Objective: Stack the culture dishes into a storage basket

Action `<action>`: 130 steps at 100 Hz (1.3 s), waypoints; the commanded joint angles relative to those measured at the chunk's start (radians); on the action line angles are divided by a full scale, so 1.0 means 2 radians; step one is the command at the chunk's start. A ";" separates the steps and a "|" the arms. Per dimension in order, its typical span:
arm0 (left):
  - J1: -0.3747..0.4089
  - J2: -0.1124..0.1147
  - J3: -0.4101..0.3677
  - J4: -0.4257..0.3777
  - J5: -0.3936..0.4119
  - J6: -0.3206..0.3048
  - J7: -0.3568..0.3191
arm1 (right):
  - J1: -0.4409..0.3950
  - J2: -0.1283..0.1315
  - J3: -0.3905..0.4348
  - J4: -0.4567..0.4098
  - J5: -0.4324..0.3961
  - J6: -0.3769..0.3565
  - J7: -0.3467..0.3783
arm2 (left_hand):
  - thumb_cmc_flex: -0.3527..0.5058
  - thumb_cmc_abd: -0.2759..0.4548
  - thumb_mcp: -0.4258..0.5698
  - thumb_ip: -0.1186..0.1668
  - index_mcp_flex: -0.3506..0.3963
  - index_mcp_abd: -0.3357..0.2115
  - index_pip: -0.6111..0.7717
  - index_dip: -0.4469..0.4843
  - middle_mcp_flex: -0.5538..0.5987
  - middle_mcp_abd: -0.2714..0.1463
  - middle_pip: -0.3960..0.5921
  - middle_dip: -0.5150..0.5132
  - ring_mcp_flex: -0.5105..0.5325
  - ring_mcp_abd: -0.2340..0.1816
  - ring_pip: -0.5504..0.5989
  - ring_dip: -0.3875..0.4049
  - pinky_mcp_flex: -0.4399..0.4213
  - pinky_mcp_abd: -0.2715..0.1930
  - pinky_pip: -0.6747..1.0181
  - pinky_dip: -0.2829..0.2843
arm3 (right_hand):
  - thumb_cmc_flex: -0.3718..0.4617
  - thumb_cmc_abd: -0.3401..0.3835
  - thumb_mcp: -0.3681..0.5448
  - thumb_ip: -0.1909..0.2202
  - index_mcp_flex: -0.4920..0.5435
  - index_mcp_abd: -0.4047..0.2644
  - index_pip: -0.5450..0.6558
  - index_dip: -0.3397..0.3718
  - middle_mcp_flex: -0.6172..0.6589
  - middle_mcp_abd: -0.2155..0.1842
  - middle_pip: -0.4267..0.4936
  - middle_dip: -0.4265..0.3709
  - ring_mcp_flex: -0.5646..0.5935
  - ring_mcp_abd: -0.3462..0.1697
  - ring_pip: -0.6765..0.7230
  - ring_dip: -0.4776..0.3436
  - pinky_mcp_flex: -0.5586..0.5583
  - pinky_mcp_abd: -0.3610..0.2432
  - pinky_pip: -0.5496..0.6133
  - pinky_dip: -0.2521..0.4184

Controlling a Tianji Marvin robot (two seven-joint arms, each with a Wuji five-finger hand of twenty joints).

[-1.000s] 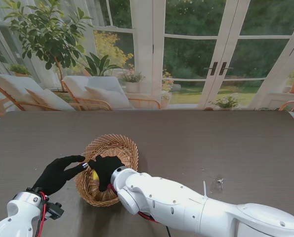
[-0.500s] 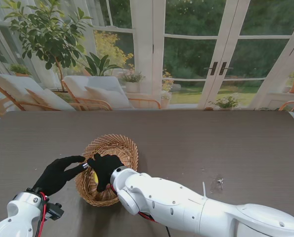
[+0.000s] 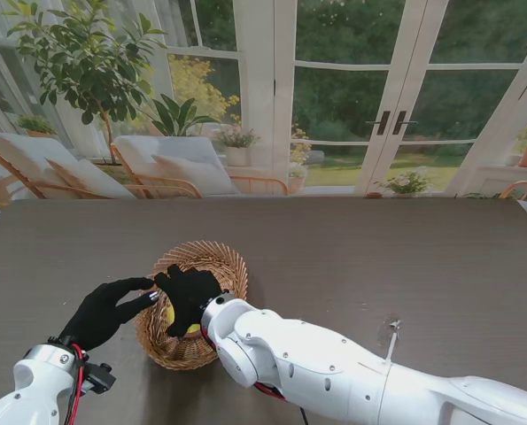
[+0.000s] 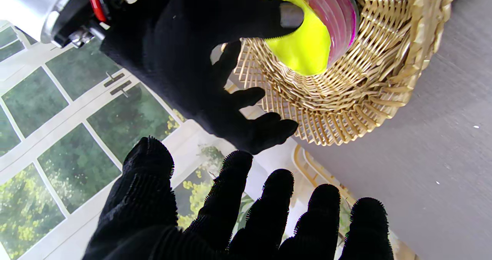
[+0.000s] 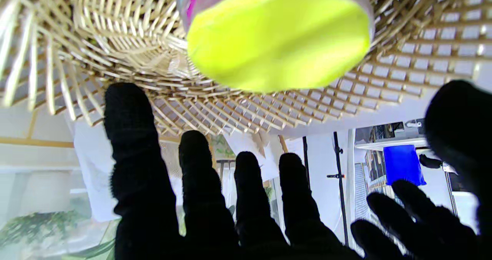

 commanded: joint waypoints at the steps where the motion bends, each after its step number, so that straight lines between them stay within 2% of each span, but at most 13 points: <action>1: 0.001 -0.002 0.002 -0.002 0.000 -0.005 -0.005 | -0.002 0.006 0.006 -0.012 -0.004 0.006 0.008 | -0.001 0.018 -0.009 0.001 -0.009 -0.010 -0.006 -0.002 -0.011 -0.003 0.000 0.000 0.005 -0.005 -0.002 0.003 -0.005 -0.001 0.004 0.006 | -0.018 0.016 -0.038 -0.004 -0.018 -0.005 0.013 0.002 -0.009 0.015 0.000 -0.007 -0.018 0.013 -0.007 -0.006 -0.242 0.024 -0.012 -0.006; 14: 0.001 -0.003 0.004 0.000 0.001 -0.014 0.004 | -0.010 0.027 0.028 -0.048 -0.007 0.019 0.017 | -0.002 0.017 -0.009 0.001 -0.015 -0.012 -0.009 -0.004 -0.012 -0.004 -0.001 0.000 0.004 -0.004 -0.002 0.003 -0.006 -0.001 0.003 0.005 | -0.011 0.089 -0.088 0.011 -0.004 -0.015 0.018 0.001 0.012 0.012 -0.015 -0.015 -0.009 0.008 -0.006 -0.006 -0.239 0.020 -0.014 -0.008; 25: -0.002 -0.004 0.008 0.004 0.001 -0.024 0.011 | -0.026 0.048 0.059 -0.082 -0.009 0.026 0.023 | -0.002 0.017 -0.009 0.001 -0.023 -0.014 -0.013 -0.006 -0.016 -0.004 -0.002 -0.001 0.002 -0.005 -0.003 0.002 -0.008 -0.003 0.002 0.005 | 0.002 0.120 -0.115 0.022 0.027 -0.034 0.018 0.002 0.040 0.007 -0.023 -0.017 0.000 0.005 -0.003 -0.005 -0.239 0.013 -0.017 -0.013; 47: -0.017 -0.005 0.025 0.018 0.003 -0.047 0.028 | -0.091 0.091 0.156 -0.147 -0.024 0.013 0.026 | -0.004 0.016 -0.010 0.001 -0.041 -0.021 -0.023 -0.013 -0.027 -0.009 -0.007 -0.005 -0.003 -0.006 -0.005 0.001 -0.012 -0.004 0.000 0.004 | 0.026 0.135 -0.119 0.035 0.091 -0.070 0.012 0.002 0.107 -0.009 -0.045 -0.021 0.032 -0.005 0.002 -0.005 -0.228 -0.004 -0.016 -0.026; 65: -0.030 -0.007 0.039 0.035 0.002 -0.064 0.043 | -0.145 0.112 0.237 -0.182 -0.037 -0.015 0.029 | -0.005 0.015 -0.010 0.001 -0.049 -0.024 -0.026 -0.018 -0.034 -0.012 -0.009 -0.011 -0.011 -0.007 -0.009 -0.002 -0.018 -0.006 -0.003 0.002 | 0.032 0.136 -0.111 0.039 0.110 -0.078 0.005 0.003 0.134 -0.015 -0.057 -0.024 0.042 -0.012 0.002 -0.005 -0.222 -0.013 -0.010 -0.031; 79: -0.036 -0.009 0.048 0.044 0.002 -0.070 0.055 | -0.181 0.117 0.290 -0.196 -0.033 -0.032 0.025 | -0.006 0.014 -0.010 0.002 -0.054 -0.024 -0.028 -0.022 -0.038 -0.013 -0.010 -0.014 -0.015 -0.007 -0.012 -0.004 -0.022 -0.006 -0.005 0.001 | 0.039 0.136 -0.106 0.041 0.120 -0.075 0.004 0.005 0.156 -0.021 -0.065 -0.026 0.053 -0.017 0.004 -0.004 -0.214 -0.020 -0.002 -0.034; 96: -0.042 -0.011 0.060 0.053 0.004 -0.079 0.068 | -0.223 0.120 0.350 -0.200 -0.009 -0.070 0.014 | -0.007 0.014 -0.010 0.002 -0.060 -0.025 -0.030 -0.025 -0.045 -0.015 -0.011 -0.017 -0.018 -0.007 -0.013 -0.006 -0.025 -0.006 -0.006 0.000 | 0.048 0.133 -0.096 0.043 0.136 -0.073 0.005 0.007 0.178 -0.027 -0.065 -0.024 0.066 -0.023 0.008 -0.003 -0.200 -0.034 0.012 -0.034; 112: -0.052 -0.013 0.071 0.064 0.009 -0.090 0.083 | -0.253 0.114 0.388 -0.180 0.014 -0.093 -0.034 | -0.009 0.013 -0.010 0.002 -0.072 -0.027 -0.034 -0.028 -0.051 -0.016 -0.012 -0.019 -0.022 -0.007 -0.013 -0.008 -0.026 -0.005 -0.007 -0.001 | 0.055 0.121 -0.078 0.043 0.166 -0.072 0.010 0.012 0.219 -0.039 -0.066 -0.023 0.090 -0.032 0.017 -0.001 -0.183 -0.042 0.033 -0.034; 130: -0.061 -0.015 0.082 0.075 0.012 -0.102 0.099 | -0.268 0.107 0.422 -0.148 0.049 -0.123 -0.060 | -0.010 0.010 -0.010 0.003 -0.081 -0.028 -0.036 -0.030 -0.054 -0.019 -0.012 -0.020 -0.024 -0.007 -0.013 -0.008 -0.029 -0.004 -0.008 -0.001 | 0.060 0.121 -0.066 0.043 0.183 -0.073 0.010 0.014 0.233 -0.045 -0.067 -0.023 0.104 -0.037 0.020 0.000 -0.172 -0.047 0.043 -0.036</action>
